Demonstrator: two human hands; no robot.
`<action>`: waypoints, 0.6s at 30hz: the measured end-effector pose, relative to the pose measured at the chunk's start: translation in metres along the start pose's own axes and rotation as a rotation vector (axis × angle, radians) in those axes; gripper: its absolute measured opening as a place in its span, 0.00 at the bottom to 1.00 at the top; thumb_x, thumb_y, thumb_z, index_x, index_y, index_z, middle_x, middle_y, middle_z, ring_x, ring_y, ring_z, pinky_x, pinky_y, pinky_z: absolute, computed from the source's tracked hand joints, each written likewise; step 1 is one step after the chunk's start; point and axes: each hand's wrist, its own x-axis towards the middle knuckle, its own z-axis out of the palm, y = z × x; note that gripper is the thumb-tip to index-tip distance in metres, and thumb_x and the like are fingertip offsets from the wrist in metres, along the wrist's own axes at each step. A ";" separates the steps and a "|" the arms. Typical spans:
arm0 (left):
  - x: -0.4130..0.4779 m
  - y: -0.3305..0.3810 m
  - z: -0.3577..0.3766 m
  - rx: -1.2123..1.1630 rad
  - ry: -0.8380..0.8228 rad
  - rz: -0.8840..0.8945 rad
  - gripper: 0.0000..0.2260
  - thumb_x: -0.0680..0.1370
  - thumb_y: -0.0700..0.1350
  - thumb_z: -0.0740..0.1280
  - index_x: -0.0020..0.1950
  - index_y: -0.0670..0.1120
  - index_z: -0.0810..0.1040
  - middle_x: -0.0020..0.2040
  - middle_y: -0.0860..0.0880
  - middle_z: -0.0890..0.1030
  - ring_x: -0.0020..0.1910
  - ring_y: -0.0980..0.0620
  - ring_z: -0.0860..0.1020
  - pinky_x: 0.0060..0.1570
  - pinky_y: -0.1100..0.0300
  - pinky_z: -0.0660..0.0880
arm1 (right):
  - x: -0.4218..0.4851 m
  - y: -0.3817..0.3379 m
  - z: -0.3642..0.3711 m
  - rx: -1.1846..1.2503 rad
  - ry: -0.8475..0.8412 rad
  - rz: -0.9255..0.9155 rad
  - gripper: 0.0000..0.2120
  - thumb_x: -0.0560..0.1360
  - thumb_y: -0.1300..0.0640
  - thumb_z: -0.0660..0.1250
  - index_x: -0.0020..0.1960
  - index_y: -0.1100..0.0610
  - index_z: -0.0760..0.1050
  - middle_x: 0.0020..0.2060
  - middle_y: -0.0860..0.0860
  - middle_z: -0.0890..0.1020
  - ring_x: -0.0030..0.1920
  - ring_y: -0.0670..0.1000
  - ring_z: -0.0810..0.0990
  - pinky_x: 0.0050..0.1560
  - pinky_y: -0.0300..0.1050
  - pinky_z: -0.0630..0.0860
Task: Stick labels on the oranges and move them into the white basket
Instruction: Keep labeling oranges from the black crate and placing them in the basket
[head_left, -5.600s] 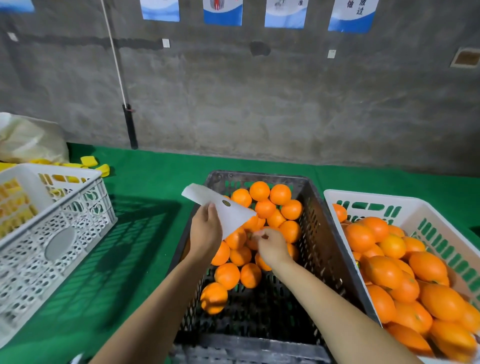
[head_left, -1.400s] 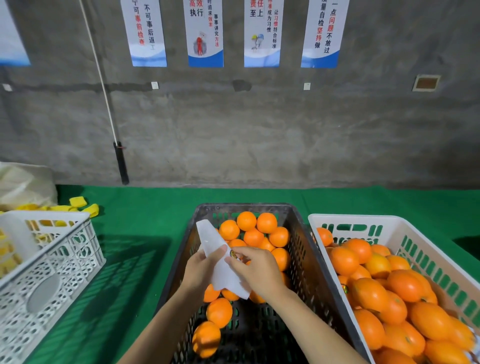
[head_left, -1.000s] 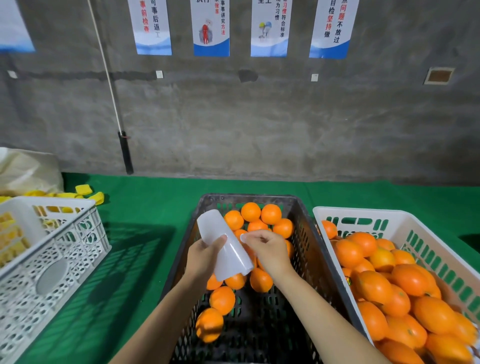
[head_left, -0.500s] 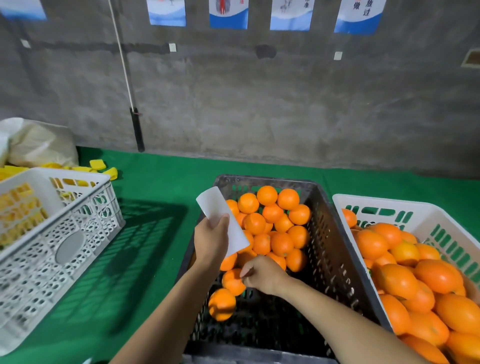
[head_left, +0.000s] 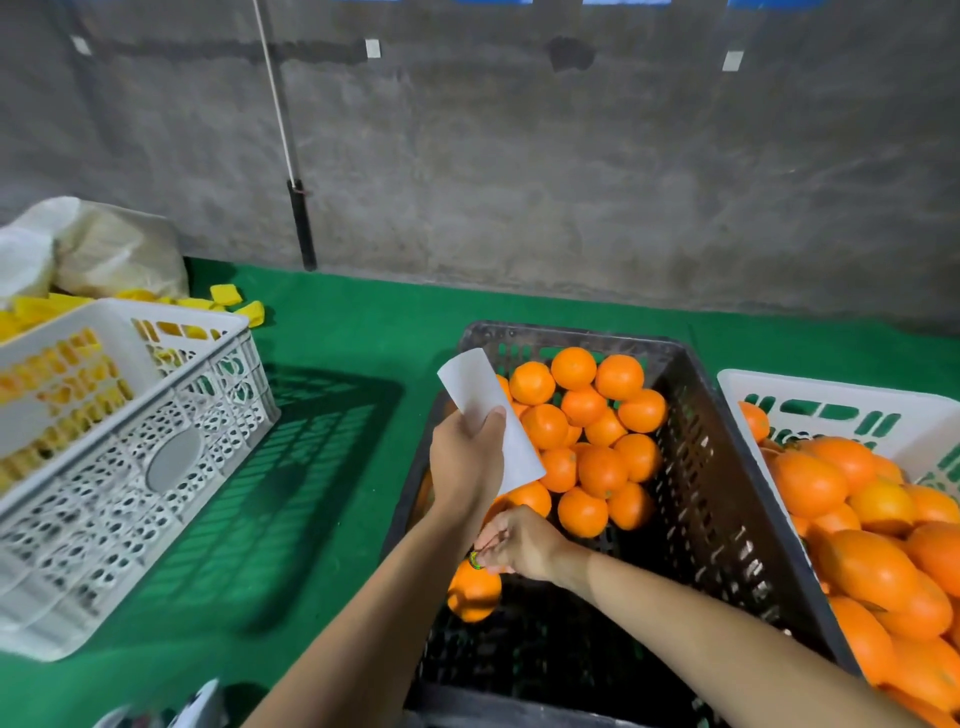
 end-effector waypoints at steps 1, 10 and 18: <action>0.000 0.000 0.000 0.009 -0.001 0.002 0.21 0.79 0.48 0.67 0.32 0.48 0.60 0.22 0.53 0.61 0.22 0.56 0.59 0.24 0.66 0.54 | 0.002 0.000 -0.001 0.002 -0.013 0.001 0.13 0.75 0.64 0.73 0.57 0.69 0.80 0.47 0.65 0.82 0.47 0.58 0.82 0.47 0.46 0.79; -0.003 0.004 0.006 0.041 -0.004 0.010 0.19 0.80 0.48 0.66 0.32 0.49 0.66 0.21 0.54 0.69 0.21 0.58 0.66 0.20 0.69 0.57 | -0.001 -0.008 -0.004 0.062 -0.108 0.176 0.11 0.76 0.55 0.74 0.56 0.58 0.80 0.54 0.51 0.83 0.56 0.49 0.79 0.58 0.45 0.76; 0.000 0.002 0.007 0.109 -0.013 0.030 0.17 0.80 0.50 0.66 0.33 0.50 0.68 0.24 0.53 0.68 0.21 0.58 0.65 0.20 0.69 0.57 | -0.004 0.000 0.006 -0.011 -0.096 0.245 0.10 0.81 0.56 0.66 0.60 0.55 0.81 0.53 0.52 0.79 0.51 0.51 0.77 0.50 0.45 0.76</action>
